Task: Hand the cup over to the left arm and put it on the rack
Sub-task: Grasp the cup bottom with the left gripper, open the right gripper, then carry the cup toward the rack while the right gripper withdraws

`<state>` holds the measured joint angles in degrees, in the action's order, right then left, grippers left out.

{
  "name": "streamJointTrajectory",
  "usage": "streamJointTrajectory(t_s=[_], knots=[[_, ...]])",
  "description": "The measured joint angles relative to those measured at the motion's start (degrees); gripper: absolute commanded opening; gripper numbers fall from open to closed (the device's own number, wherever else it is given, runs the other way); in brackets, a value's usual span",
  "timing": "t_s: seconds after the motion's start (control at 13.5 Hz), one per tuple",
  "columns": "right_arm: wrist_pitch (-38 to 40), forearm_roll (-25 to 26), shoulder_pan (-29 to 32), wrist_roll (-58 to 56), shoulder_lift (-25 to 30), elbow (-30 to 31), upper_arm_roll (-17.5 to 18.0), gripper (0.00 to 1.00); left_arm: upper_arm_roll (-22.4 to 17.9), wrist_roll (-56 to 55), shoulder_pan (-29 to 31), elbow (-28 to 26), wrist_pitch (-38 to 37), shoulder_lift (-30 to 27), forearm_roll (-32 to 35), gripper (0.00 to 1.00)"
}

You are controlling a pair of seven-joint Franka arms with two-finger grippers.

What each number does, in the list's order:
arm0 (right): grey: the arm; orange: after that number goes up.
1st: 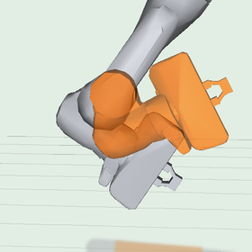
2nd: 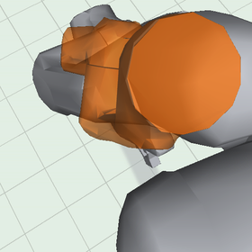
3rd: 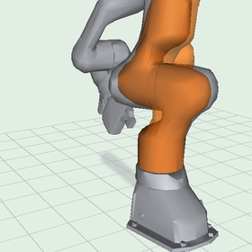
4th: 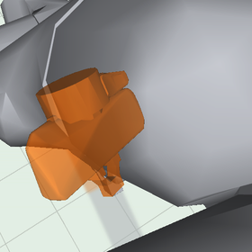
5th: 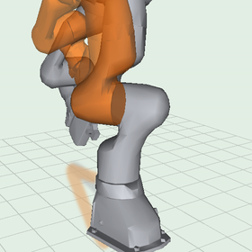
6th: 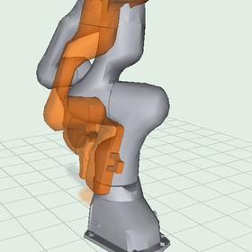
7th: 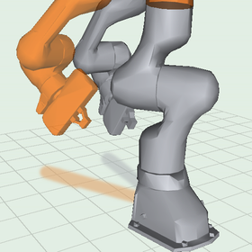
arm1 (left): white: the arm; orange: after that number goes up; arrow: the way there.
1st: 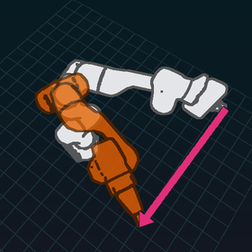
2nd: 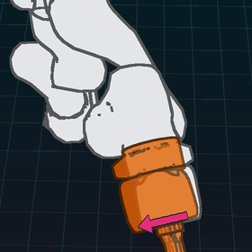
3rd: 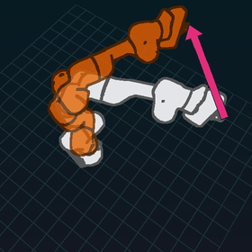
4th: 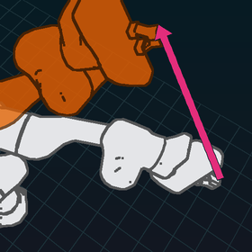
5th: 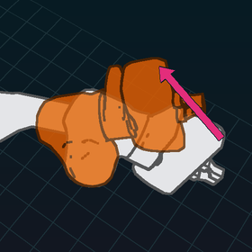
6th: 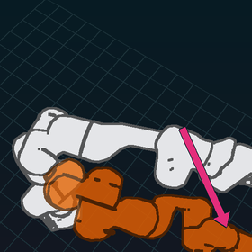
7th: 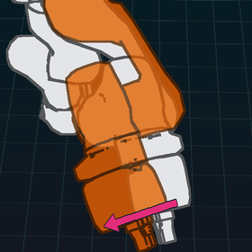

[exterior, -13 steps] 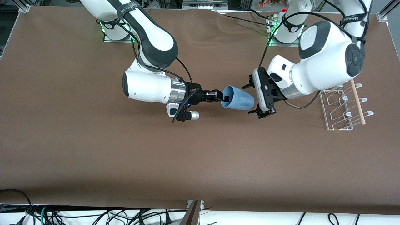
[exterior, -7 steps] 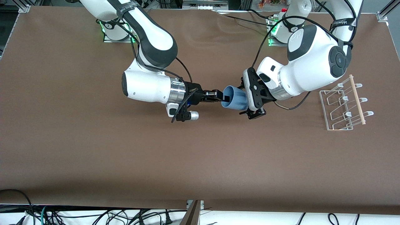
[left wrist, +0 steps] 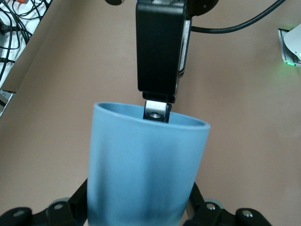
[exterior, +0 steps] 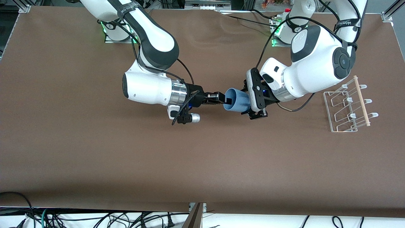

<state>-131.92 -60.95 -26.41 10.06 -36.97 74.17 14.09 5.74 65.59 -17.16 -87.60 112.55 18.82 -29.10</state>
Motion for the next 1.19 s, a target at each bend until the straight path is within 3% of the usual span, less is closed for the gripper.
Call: streamJointTrajectory(t_s=[0.37, 0.59, 0.82, 1.19], knots=[[1.27, 0.0, 1.72, -0.04, 0.05, -0.75, -0.15, 1.0, -0.39, 0.0, 0.16, 0.02, 0.03, 0.2, 0.0, 0.13], [7.95, 0.55, 7.03, -0.31, 0.92, -1.7, -0.41, 1.0, -0.64, -0.08, 0.21, 0.29, -1.44, 0.2, 0.0, 0.13], [14.63, 10.09, 12.01, -0.79, 2.31, -1.86, -0.69, 1.0, -1.78, -0.13, 0.63, 0.44, -4.92, 0.2, 1.98, 0.14], [19.61, 28.44, 14.3, -0.85, 4.04, -1.88, -3.43, 1.0, -1.99, -2.17, 1.3, 0.56, -11.36, 0.2, 17.49, 0.14]])
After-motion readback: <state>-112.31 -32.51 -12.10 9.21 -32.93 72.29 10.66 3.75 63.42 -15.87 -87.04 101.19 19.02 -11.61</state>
